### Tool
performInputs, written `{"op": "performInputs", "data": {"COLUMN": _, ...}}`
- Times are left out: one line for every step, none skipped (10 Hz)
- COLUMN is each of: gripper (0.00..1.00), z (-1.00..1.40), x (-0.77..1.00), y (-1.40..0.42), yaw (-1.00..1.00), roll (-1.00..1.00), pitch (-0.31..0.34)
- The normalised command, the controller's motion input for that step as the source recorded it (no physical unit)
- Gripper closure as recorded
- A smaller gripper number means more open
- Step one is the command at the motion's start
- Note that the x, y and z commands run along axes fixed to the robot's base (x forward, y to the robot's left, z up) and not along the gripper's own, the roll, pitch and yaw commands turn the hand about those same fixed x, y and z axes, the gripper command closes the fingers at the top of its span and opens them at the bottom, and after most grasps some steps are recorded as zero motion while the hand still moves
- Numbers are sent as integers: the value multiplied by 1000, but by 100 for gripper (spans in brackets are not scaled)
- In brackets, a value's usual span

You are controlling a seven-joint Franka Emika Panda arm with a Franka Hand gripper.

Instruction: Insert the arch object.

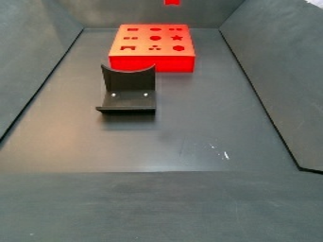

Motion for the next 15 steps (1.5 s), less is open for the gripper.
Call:
{"op": "performInputs", "data": {"gripper": 100, "z": -289, "x": 266, "y": 29, "yaw": 0, "roll": -21, "pitch": -47}}
{"op": "performInputs", "data": {"gripper": 100, "z": -231, "x": 820, "y": 243, "yaw": 0, "roll": -19, "pitch": 0}}
{"op": "performInputs", "data": {"gripper": 100, "z": -40, "x": 1000, "y": 234, "yaw": 89, "roll": 0, "pitch": 39}}
{"op": "performInputs", "data": {"gripper": 100, "z": -117, "x": 1000, "y": 217, "yaw": 120, "roll": 0, "pitch": 54}}
{"op": "performInputs", "data": {"gripper": 100, "z": -123, "x": 1000, "y": 183, "yaw": 51, "roll": 0, "pitch": 59}}
{"op": "performInputs", "data": {"gripper": 100, "z": -129, "x": 1000, "y": 111, "yaw": 0, "roll": 0, "pitch": 39}}
{"op": "performInputs", "data": {"gripper": 100, "z": -131, "x": 1000, "y": 54, "yaw": 0, "roll": 0, "pitch": 31}}
{"op": "performInputs", "data": {"gripper": 100, "z": -183, "x": 1000, "y": 71, "yaw": 0, "roll": 0, "pitch": 20}}
{"op": "performInputs", "data": {"gripper": 100, "z": -209, "x": 1000, "y": 89, "yaw": -60, "roll": 0, "pitch": 7}}
{"op": "performInputs", "data": {"gripper": 100, "z": -223, "x": 1000, "y": 91, "yaw": -77, "roll": 0, "pitch": 3}}
{"op": "performInputs", "data": {"gripper": 100, "z": -240, "x": 1000, "y": 117, "yaw": -91, "roll": 0, "pitch": 0}}
{"op": "performInputs", "data": {"gripper": 100, "z": -243, "x": 1000, "y": 120, "yaw": -100, "roll": 0, "pitch": 0}}
{"op": "performInputs", "data": {"gripper": 100, "z": -254, "x": 1000, "y": 131, "yaw": -111, "roll": 0, "pitch": 0}}
{"op": "performInputs", "data": {"gripper": 100, "z": -251, "x": 1000, "y": 143, "yaw": -120, "roll": 0, "pitch": 0}}
{"op": "performInputs", "data": {"gripper": 100, "z": -234, "x": 1000, "y": 143, "yaw": -200, "roll": -27, "pitch": 0}}
